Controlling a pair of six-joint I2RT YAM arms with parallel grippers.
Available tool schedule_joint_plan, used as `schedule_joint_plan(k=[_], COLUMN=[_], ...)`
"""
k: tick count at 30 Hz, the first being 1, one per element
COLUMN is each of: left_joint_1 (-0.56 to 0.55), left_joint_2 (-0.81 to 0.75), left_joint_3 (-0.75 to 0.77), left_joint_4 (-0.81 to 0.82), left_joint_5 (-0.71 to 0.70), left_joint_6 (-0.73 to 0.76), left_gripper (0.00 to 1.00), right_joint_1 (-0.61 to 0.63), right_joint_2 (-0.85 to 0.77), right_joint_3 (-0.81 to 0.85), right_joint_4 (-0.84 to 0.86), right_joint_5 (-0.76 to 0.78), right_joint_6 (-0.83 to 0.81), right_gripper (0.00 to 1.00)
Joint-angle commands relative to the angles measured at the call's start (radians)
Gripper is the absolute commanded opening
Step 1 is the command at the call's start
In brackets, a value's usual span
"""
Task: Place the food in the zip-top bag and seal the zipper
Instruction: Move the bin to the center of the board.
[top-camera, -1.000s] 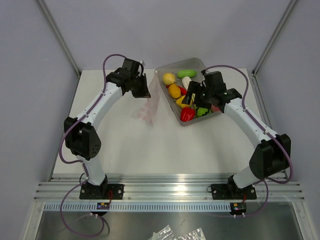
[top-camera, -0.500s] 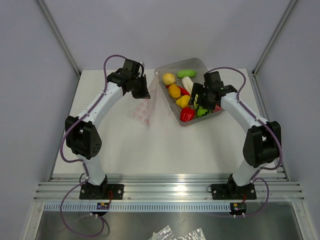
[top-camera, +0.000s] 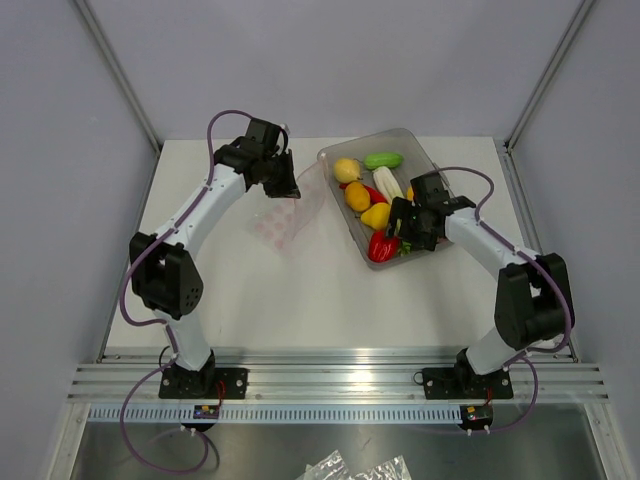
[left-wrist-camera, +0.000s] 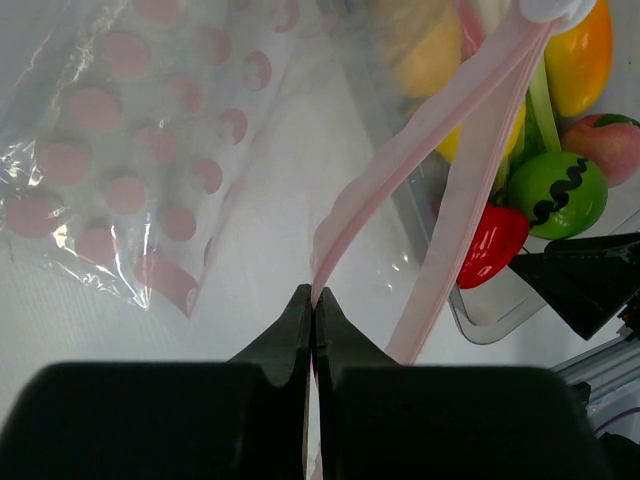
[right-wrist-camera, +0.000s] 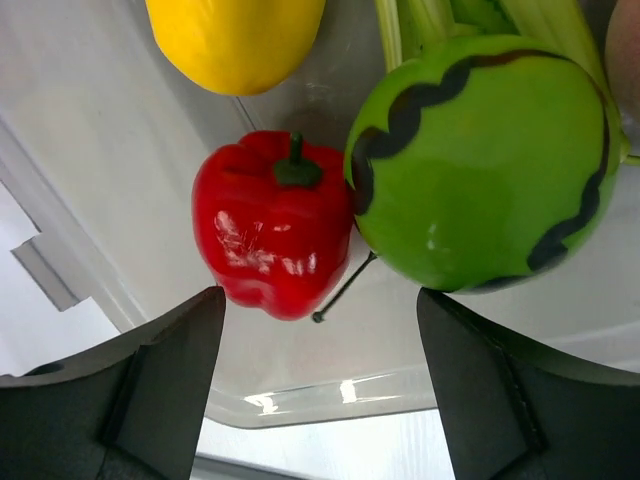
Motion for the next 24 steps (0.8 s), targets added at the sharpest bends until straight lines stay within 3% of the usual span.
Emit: schedule_joint_plan(k=[1,4,9,15,19,24], left_joint_1=[-0.004,-0.006,-0.009,-0.016,-0.021,-0.033], left_joint_2=[-0.07,-0.078,-0.069,-0.078,-0.08,-0.072], left_joint_3=[-0.002,-0.007,-0.001,-0.004,-0.001,0.006], left_joint_4=[0.029,0.029,0.024,0.006,0.018,0.012], left_joint_5=[0.016,0.015,0.01,-0.052,-0.053,-0.037], left_joint_6=[0.01,0.018,0.013,-0.031,-0.041,-0.025], left_gripper=[0.0,0.0,0.0,0.0,0.0,0.0], right_joint_1=[0.002,0.002,0.002,-0.012,-0.033,-0.071], right_joint_2=[-0.134,-0.214,-0.227,0.071,0.314,0.485], right_joint_3=[-0.038,-0.028,0.135,0.403,0.563,0.709], right_joint_4=[-0.07,-0.101,-0.112,-0.165,-0.204,-0.236], right_joint_5=[-0.042,-0.061,0.028,0.221,0.208,0.146], right_joint_6=[0.051,0.047,-0.004,-0.12,-0.185,-0.226], right_gripper=[0.85,0.84,0.84,0.84,0.86,0.88])
